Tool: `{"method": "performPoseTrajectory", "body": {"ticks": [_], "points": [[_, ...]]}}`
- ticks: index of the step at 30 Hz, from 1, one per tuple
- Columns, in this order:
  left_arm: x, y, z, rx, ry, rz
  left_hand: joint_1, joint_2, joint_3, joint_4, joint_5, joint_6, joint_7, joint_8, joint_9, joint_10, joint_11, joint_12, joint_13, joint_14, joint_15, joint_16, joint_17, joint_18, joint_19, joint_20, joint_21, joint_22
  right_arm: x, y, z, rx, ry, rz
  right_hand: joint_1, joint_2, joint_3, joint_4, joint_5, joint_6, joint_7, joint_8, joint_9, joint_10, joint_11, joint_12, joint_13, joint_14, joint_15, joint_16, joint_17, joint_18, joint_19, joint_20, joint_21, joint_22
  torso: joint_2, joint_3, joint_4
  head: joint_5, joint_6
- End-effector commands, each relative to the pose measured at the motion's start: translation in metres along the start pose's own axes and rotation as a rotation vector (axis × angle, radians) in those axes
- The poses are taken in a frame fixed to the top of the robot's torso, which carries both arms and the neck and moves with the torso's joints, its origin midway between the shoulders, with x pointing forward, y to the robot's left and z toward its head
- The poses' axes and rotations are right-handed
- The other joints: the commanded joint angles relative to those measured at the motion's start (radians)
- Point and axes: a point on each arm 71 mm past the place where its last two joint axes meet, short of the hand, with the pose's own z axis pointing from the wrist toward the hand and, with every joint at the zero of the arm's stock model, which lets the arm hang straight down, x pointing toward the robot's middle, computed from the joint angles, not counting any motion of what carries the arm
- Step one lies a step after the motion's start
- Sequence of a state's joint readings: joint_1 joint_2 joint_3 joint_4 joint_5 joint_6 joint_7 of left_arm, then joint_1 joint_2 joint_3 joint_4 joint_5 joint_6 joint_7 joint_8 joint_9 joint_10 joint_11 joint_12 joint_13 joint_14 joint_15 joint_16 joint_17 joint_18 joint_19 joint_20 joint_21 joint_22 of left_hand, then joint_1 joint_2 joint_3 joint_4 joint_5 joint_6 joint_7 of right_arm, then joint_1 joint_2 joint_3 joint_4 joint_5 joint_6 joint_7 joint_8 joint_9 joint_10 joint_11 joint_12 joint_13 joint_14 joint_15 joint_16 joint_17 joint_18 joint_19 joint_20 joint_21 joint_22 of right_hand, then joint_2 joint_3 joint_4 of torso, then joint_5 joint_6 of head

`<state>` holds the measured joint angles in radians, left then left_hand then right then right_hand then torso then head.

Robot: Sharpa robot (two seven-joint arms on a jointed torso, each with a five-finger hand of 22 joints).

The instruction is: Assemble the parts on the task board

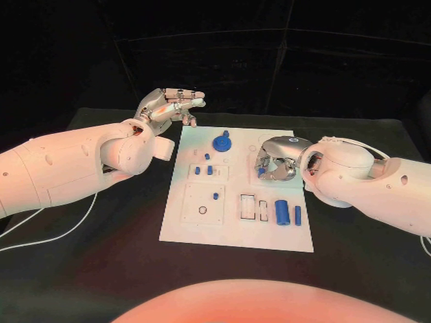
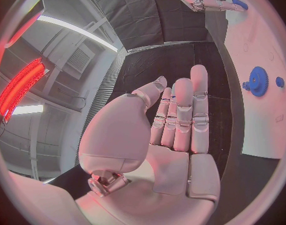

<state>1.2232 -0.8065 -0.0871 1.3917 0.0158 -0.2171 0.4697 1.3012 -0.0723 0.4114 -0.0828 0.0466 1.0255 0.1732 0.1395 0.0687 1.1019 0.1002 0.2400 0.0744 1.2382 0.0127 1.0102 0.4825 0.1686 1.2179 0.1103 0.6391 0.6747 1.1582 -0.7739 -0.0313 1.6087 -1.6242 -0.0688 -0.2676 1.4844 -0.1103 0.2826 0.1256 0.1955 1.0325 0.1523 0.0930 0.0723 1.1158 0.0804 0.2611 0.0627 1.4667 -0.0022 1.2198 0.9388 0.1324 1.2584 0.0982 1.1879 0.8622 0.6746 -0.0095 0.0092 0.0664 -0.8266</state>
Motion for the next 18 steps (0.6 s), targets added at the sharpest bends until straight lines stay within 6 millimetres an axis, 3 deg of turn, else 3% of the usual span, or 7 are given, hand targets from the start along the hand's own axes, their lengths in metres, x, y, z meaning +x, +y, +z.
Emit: {"method": "performPoseTrajectory", "body": {"ticks": [1,11,15,18], "points": [[0.001,-0.001,0.0,0.008,0.012,-0.008,-0.001,0.003,-0.005,-0.001,0.003,-0.006,0.004,-0.002,-0.001,-0.008,0.003,0.004,-0.001,-0.008,0.003,-0.005,-0.002,0.013,-0.006,0.003,-0.005,-0.001,0.002,0.002,0.001,-0.018,0.027,-0.008,-0.004,-0.01,0.018,0.0,-0.006,0.013,0.001,0.0,-0.002,0.017,-0.001,-0.014,-0.001,0.011,-0.005,0.008,0.003,-0.002,0.009,-0.001,0.008,0.005,0.0,-0.0004,-0.0008,0.0,-0.001],[0.001,-0.001,0.0,0.007,0.011,-0.008,-0.001,0.003,-0.005,-0.001,0.003,-0.006,0.004,-0.002,-0.001,-0.008,0.003,0.004,-0.001,-0.008,0.003,-0.005,-0.002,0.013,-0.006,0.003,-0.005,-0.001,0.001,0.001,0.001,-0.01,0.02,-0.01,-0.003,-0.01,0.059,-0.007,-0.008,0.045,-0.006,0.006,0.0,0.056,-0.009,-0.034,0.001,0.013,-0.011,0.021,0.018,-0.005,0.016,-0.005,0.021,0.023,0.0,-0.0003,-0.0003,-0.001,-0.002],[0.0,-0.001,0.0,0.007,0.01,-0.008,-0.001,0.003,-0.005,-0.001,0.003,-0.006,0.004,-0.002,-0.001,-0.008,0.003,0.004,-0.001,-0.008,0.003,-0.005,-0.002,0.013,-0.006,0.003,-0.005,-0.001,-0.004,0.002,0.0,-0.023,-0.051,-0.003,0.013,0.007,0.094,-0.024,-0.047,0.075,-0.016,0.016,0.003,0.091,-0.019,-0.034,0.005,0.017,-0.019,0.034,0.033,-0.008,0.025,-0.012,0.036,0.046,-0.001,0.0005,-0.0011,-0.002,-0.001],[0.0,-0.002,0.0,0.007,0.01,-0.008,-0.001,0.003,-0.005,-0.001,0.003,-0.006,0.004,-0.002,-0.001,-0.008,0.003,0.004,-0.001,-0.008,0.003,-0.005,-0.002,0.013,-0.006,0.003,-0.005,-0.001,-0.008,0.003,-0.002,-0.046,-0.115,0.014,0.026,0.005,0.116,-0.044,-0.054,0.086,-0.018,0.017,0.004,0.107,-0.023,-0.035,0.007,0.017,-0.024,0.039,0.039,-0.008,0.025,-0.017,0.04,0.048,-0.001,0.0003,-0.0022,-0.003,0.0]]}}
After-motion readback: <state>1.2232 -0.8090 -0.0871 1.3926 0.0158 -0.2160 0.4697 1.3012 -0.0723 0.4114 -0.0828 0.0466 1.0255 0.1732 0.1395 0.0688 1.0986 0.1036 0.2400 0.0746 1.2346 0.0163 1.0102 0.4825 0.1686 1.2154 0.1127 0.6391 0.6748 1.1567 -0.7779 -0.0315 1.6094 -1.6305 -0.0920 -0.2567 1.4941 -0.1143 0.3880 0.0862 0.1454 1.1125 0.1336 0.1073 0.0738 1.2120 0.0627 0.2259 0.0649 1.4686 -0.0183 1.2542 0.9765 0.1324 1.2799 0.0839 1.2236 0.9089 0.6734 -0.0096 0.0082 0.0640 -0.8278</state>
